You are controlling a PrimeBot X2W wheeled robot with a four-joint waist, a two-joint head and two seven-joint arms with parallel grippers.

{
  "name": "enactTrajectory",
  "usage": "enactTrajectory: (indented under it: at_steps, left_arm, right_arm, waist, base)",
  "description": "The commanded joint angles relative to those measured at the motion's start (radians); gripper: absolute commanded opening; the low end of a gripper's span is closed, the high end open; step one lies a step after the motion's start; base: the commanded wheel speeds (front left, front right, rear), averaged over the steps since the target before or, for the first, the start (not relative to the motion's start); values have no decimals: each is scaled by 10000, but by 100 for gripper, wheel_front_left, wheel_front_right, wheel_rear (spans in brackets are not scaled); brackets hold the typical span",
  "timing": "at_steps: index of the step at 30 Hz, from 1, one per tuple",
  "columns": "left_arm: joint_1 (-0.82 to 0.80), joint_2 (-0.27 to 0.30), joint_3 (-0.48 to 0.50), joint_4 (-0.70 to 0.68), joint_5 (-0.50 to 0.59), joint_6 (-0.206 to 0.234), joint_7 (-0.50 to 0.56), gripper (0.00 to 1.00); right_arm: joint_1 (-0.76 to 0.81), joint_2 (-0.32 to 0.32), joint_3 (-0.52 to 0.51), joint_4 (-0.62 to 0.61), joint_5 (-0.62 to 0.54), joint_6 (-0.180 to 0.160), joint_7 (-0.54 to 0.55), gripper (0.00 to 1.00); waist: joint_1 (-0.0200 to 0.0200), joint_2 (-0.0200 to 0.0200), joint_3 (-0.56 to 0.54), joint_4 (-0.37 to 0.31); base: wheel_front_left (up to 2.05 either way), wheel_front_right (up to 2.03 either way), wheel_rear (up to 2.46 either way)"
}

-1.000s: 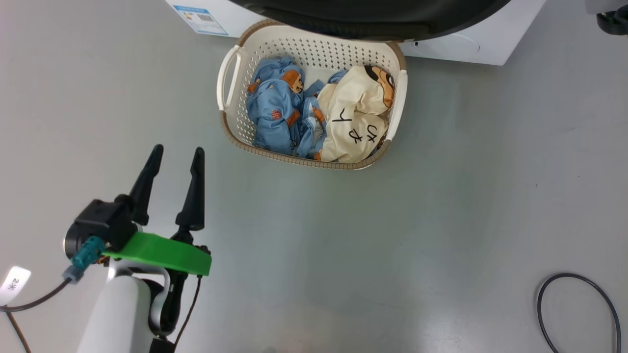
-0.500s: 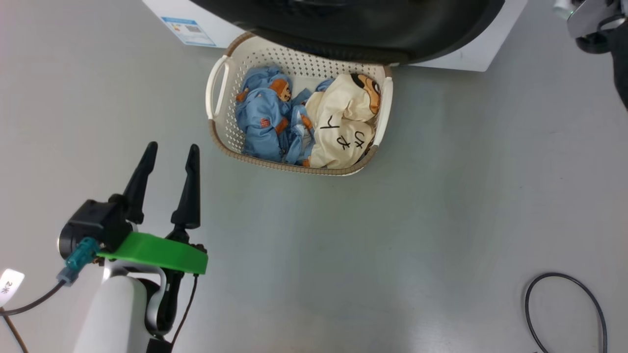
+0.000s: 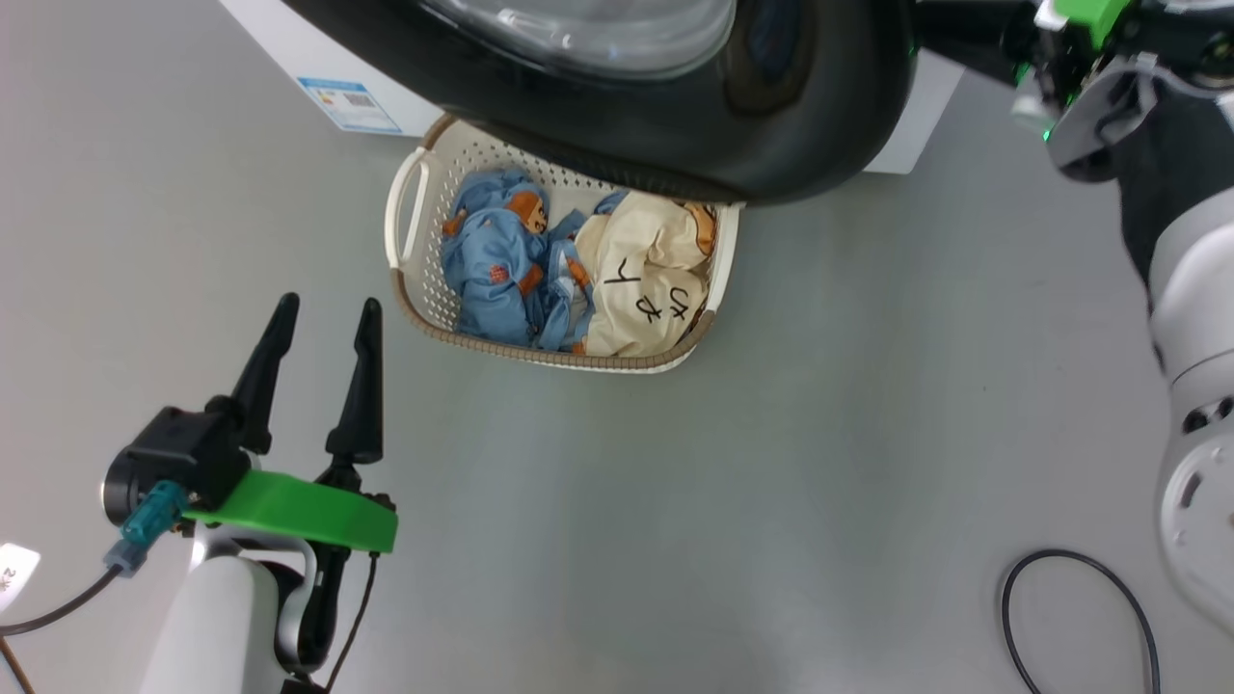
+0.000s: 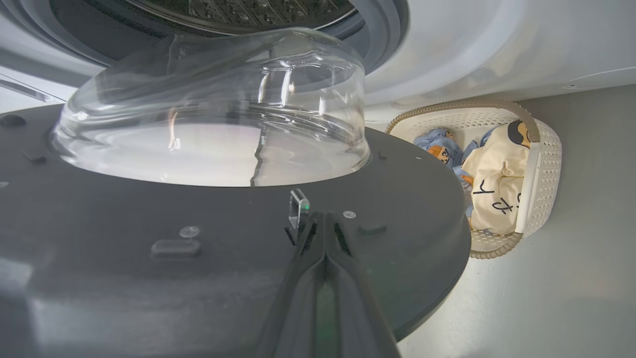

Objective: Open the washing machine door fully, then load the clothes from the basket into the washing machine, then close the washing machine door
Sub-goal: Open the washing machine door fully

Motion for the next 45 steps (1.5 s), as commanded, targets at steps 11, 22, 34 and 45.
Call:
enactTrajectory:
  at_steps: [11,22,34,45]
  left_arm:
    - [276,362,361,-302,142,-25,-63,100]
    - [381,381,375,-270,170,-25,-63,100]
    - [508,375,364,-281,235,-25,-63,100]
    - [568,379,324,-284,211,-25,-63,100]
  right_arm:
    - [1688,806,236,-2329,449,33,1285,0]
    - [3129,818,1557,-3549,1716,33,2005,0]
    - [4710,819,4010,-4965,3898,33,1449,0]
    - [5411,819,6211,-5104,5607,33,119,0]
  waist:
    - [-1,-1,-394,38]
    - [-1,-1,-608,152]
    - [-1,-1,-994,159]
    - [-1,-1,-1107,455]
  base:
    - [0,0,0]
    - [0,0,0]
    - [0,0,0]
    - [0,0,0]
